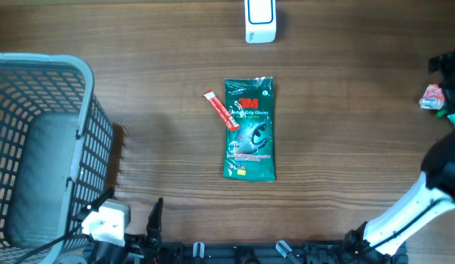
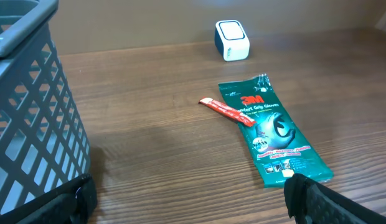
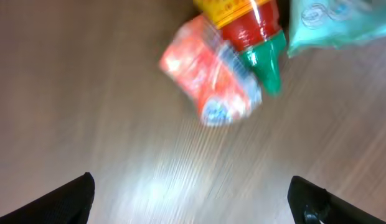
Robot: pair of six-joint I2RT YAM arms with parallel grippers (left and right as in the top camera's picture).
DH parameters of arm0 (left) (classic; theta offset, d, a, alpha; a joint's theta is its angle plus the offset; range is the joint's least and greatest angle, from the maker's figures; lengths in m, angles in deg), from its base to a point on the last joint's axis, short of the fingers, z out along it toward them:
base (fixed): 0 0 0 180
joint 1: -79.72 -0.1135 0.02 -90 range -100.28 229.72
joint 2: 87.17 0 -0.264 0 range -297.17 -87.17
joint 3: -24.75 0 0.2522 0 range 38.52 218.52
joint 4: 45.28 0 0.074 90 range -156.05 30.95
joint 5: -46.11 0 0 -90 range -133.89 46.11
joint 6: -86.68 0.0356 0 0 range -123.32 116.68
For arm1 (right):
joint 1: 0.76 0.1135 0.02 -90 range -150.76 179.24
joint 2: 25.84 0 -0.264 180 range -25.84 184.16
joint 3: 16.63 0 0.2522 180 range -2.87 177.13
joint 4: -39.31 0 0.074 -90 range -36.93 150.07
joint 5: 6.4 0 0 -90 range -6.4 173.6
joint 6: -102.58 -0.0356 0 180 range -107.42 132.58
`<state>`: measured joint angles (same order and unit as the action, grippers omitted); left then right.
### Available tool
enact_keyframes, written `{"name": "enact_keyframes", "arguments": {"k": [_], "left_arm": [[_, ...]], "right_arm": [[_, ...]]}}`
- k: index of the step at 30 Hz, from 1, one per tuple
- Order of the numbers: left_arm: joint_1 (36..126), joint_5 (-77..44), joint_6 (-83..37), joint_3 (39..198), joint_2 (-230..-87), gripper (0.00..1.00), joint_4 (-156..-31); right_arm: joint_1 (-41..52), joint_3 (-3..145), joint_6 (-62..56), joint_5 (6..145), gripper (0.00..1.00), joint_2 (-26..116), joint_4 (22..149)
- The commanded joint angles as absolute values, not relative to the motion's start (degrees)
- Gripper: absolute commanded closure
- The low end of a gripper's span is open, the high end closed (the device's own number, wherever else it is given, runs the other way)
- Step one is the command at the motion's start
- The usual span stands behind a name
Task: Scan the item barcode
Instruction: 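Carry the snack box away to the right side, then reach the right gripper to the red tube and grasp it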
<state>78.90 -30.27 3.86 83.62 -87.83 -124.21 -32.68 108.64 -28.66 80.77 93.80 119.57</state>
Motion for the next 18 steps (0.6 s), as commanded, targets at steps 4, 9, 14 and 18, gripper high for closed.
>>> {"name": "enact_keyframes", "arguments": {"k": [4, 9, 14, 18], "left_arm": [[78.6, -29.3, 3.9, 83.7, -87.4, 0.00, -124.0], [78.6, -29.3, 3.9, 83.7, -87.4, 0.00, -124.0], [78.6, -29.3, 3.9, 83.7, -87.4, 0.00, -124.0], [78.6, -29.3, 3.9, 83.7, -87.4, 0.00, -124.0]], "right_arm": [[-18.0, 110.8, -16.6, 66.8, 0.01, 81.9, 126.3], [5.6, 105.7, -6.9, 72.0, 0.01, 82.5, 120.9], [22.4, 97.0, -6.9, 77.8, 0.08, 85.8, 110.4], [30.0, 91.3, -5.9, 77.8, 0.08, 88.6, 103.0]]}}
